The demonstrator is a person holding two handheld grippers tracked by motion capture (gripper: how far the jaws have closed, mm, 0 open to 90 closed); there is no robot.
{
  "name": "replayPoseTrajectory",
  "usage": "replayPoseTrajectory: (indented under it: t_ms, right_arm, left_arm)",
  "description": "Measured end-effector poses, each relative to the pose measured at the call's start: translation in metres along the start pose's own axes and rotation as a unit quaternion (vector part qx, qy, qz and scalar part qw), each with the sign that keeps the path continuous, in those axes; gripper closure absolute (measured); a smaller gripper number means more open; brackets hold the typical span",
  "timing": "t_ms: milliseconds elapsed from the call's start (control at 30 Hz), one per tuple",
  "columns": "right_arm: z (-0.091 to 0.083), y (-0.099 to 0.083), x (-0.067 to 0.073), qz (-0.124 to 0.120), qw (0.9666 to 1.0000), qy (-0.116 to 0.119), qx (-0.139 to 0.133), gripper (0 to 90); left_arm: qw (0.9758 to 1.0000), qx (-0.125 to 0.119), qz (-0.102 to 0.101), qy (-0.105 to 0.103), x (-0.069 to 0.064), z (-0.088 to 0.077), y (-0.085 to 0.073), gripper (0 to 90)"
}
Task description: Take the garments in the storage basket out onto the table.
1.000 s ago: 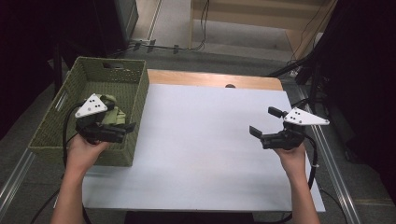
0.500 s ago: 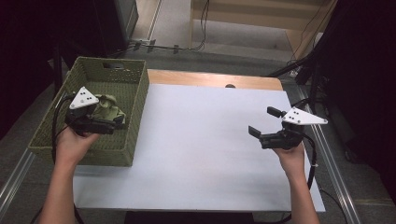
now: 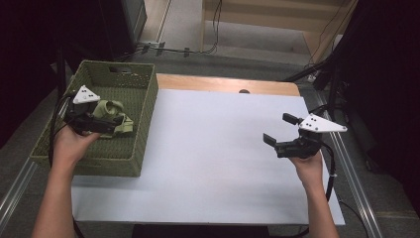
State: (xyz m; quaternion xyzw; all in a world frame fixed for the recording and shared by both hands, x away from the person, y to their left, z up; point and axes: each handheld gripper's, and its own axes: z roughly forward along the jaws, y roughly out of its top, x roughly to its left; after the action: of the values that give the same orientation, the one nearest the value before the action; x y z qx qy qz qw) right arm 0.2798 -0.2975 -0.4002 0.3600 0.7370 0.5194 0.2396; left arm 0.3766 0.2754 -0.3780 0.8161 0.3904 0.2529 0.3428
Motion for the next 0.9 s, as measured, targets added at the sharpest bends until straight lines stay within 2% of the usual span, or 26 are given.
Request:
replayPoseTrajectory:
  t_ms: [67,200,233,367,467,633,667,800,900]
  right_arm:
    - [0.0,0.0,0.0,0.005,1.0,-0.005,-0.003,0.0]
    - [-0.001,0.0,0.0,0.004,1.0,0.001,-0.003,0.0]
    - [-0.001,0.0,0.0,0.002,1.0,0.0,-0.002,0.0]
    - [0.0,0.0,0.0,0.002,1.0,0.004,-0.001,0.0]
    - [0.001,0.0,0.001,0.0,1.0,0.007,0.001,0.0]
    - [0.003,0.0,0.001,-0.003,1.0,0.008,0.003,0.0]
    - [0.003,0.0,0.002,-0.004,0.9999,0.009,0.003,0.0]
    - [0.003,-0.001,0.002,-0.003,0.9999,0.01,0.005,0.0]
    - [0.002,-0.001,0.001,-0.003,0.9999,0.01,0.004,0.0]
  left_arm:
    - [0.9999,0.01,0.003,0.004,0.003,0.002,0.001,0.0]
    - [0.9998,0.021,0.006,-0.002,0.011,0.008,0.002,0.0]
    - [0.9995,0.029,0.004,-0.009,0.014,0.011,0.001,0.0]
    - [0.9988,0.047,0.012,-0.011,0.019,0.016,0.0,0.0]
    - [0.9984,0.054,0.01,-0.015,0.024,0.019,-0.001,0.0]
    - [0.9976,0.066,0.018,-0.009,0.029,0.025,-0.002,0.0]
    - [0.9968,0.076,0.021,-0.008,0.032,0.029,-0.002,0.0]
    - [0.9965,0.081,0.019,-0.007,0.035,0.033,-0.002,0.0]
    - [0.9952,0.097,0.012,-0.008,0.039,0.04,-0.005,0.0]
